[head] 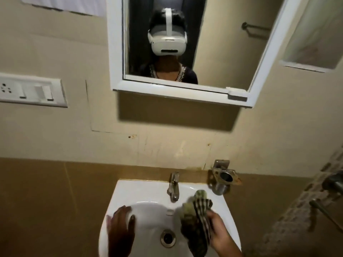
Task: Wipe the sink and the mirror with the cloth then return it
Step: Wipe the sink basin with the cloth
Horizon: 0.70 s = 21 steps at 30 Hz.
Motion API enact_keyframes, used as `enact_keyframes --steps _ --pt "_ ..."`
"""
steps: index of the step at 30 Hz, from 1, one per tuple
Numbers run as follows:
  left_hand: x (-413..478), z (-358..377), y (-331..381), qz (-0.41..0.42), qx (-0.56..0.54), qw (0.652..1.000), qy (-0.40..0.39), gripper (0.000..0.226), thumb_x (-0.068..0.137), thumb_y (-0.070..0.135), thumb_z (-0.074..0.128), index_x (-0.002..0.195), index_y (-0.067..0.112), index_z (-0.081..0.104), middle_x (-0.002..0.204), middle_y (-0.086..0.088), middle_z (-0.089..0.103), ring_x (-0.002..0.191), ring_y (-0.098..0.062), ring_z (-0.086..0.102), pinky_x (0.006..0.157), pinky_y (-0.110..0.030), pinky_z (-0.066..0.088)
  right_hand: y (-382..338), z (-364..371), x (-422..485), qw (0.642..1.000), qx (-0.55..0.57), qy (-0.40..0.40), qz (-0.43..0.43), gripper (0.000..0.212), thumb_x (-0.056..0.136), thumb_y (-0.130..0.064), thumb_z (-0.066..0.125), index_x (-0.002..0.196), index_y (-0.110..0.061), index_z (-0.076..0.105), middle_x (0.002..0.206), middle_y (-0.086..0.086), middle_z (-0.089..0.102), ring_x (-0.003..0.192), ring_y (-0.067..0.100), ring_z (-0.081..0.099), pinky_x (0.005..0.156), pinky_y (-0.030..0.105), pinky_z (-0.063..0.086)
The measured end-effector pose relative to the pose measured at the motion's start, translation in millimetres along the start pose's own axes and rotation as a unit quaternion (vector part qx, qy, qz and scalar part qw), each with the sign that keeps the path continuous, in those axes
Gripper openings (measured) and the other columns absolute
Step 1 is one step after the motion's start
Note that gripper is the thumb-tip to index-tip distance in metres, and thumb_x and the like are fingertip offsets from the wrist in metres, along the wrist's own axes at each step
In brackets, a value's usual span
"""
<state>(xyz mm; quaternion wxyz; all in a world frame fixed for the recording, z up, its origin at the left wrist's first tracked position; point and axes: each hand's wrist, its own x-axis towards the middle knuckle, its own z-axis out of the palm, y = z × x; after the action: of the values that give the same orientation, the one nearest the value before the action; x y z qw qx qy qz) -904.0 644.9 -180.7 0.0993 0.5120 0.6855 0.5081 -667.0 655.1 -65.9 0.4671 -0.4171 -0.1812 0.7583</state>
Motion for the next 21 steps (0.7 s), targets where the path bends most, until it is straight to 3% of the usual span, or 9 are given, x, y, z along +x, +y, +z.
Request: enact_keyframes --steps 2,3,5,8,11,14,16,18,21 --pt "15.0 -7.1 46.7 -0.025 -0.082 0.994 -0.07 0.01 0.09 0.041 0.048 0.093 0.038 0.056 0.105 -0.001 0.065 0.108 -0.015 0.058 0.093 -0.029 0.04 -22.1 5.3 0.4 0.998 0.026 -0.043 -0.042 0.054 0.048 -0.014 0.086 0.096 0.006 0.072 0.094 0.027 0.071 0.078 0.038 0.071 0.069 0.046 0.059" --pt "23.0 -9.4 77.9 -0.017 -0.13 0.987 -0.09 0.015 0.09 0.025 0.056 0.091 0.04 0.056 0.102 0.005 0.065 0.103 -0.012 0.059 0.088 -0.019 0.041 -32.6 14.2 -0.7 0.994 0.065 -0.064 -0.065 0.062 0.026 -0.011 0.091 0.083 0.006 0.074 0.083 0.025 0.072 0.07 0.036 0.072 0.06 0.044 0.06" --pt "36.9 -12.2 129.2 0.008 -0.198 0.974 -0.11 0.03 0.087 0.007 0.059 0.09 0.036 0.06 0.098 0.011 0.065 0.095 -0.001 0.06 0.079 -0.006 0.043 -57.8 36.3 -10.6 0.986 0.094 -0.096 -0.094 0.068 0.01 -0.014 0.094 0.073 0.002 0.075 0.077 0.021 0.073 0.067 0.033 0.072 0.055 0.043 0.059" --pt "47.2 -31.2 189.8 0.043 -0.293 0.947 -0.127 0.012 0.082 0.023 0.061 0.091 0.025 0.068 0.093 0.002 0.07 0.089 -0.001 0.063 0.076 -0.011 0.047 -74.4 51.5 -17.2 0.966 0.155 -0.147 -0.144 0.071 0.013 -0.029 0.097 0.075 -0.002 0.077 0.079 0.019 0.074 0.069 0.031 0.072 0.057 0.043 0.06" --pt "42.1 -43.3 227.6 0.08 -0.326 0.915 -0.223 0.03 0.072 0.041 0.061 0.091 0.019 0.07 0.093 0.001 0.071 0.09 -0.01 0.065 0.077 -0.018 0.049 -80.8 71.4 -25.7 0.961 0.153 -0.124 -0.193 0.063 0.016 -0.042 0.094 0.067 -0.011 0.073 0.067 0.01 0.068 0.056 0.022 0.067 0.054 0.03 0.058" --pt "27.3 -49.9 250.9 0.132 -0.294 0.915 -0.242 0.034 0.07 0.046 0.063 0.095 0.024 0.069 0.092 0.005 0.067 0.076 -0.003 0.061 0.069 -0.017 0.045 -83.2 96.3 -44.1 0.966 0.098 -0.03 -0.238 0.046 0.067 -0.058 0.066 0.073 -0.013 0.061 0.07 0.011 0.057 0.054 0.018 0.059 0.06 0.033 0.052" --pt "23.4 -53.2 265.6 0.147 -0.323 0.908 -0.223 0.038 0.066 0.049 0.067 0.1 0.032 0.065 0.091 0.005 0.065 0.072 -0.003 0.059 0.069 -0.019 0.044 -85.9 110.2 -56.8 0.959 0.03 0.035 -0.281 0.053 0.093 -0.054 0.035 0.103 -0.009 0.059 0.098 0.023 0.06 0.074 0.023 0.064 0.074 0.04 0.054" --pt "25.8 -58.6 283.0 0.177 -0.335 0.901 -0.213 0.052 0.061 0.058 0.072 0.107 0.036 0.06 0.095 0.007 0.065 0.077 -0.004 0.059 0.073 -0.021 0.047 -92.1 125.5 -63.8 0.907 -0.118 0.086 -0.394 0.083 0.078 -0.066 0.046 0.141 -0.013 0.035 0.143 0.022 0.039 0.119 0.027 0.049 0.103 0.044 0.036" --pt "39.1 -70.3 309.2 0.206 -0.351 0.896 -0.177 0.063 0.053 0.055 0.079 0.107 0.028 0.063 0.102 0.019 0.069 0.092 0.006 0.063 0.076 -0.01 0.047 -109.9 149.6 -75.1 0.783 -0.291 0.168 -0.524 0.114 0.047 -0.057 0.044 0.147 -0.01 0.019 0.152 0.02 0.019 0.138 0.036 0.019 0.111 0.047 0.015"
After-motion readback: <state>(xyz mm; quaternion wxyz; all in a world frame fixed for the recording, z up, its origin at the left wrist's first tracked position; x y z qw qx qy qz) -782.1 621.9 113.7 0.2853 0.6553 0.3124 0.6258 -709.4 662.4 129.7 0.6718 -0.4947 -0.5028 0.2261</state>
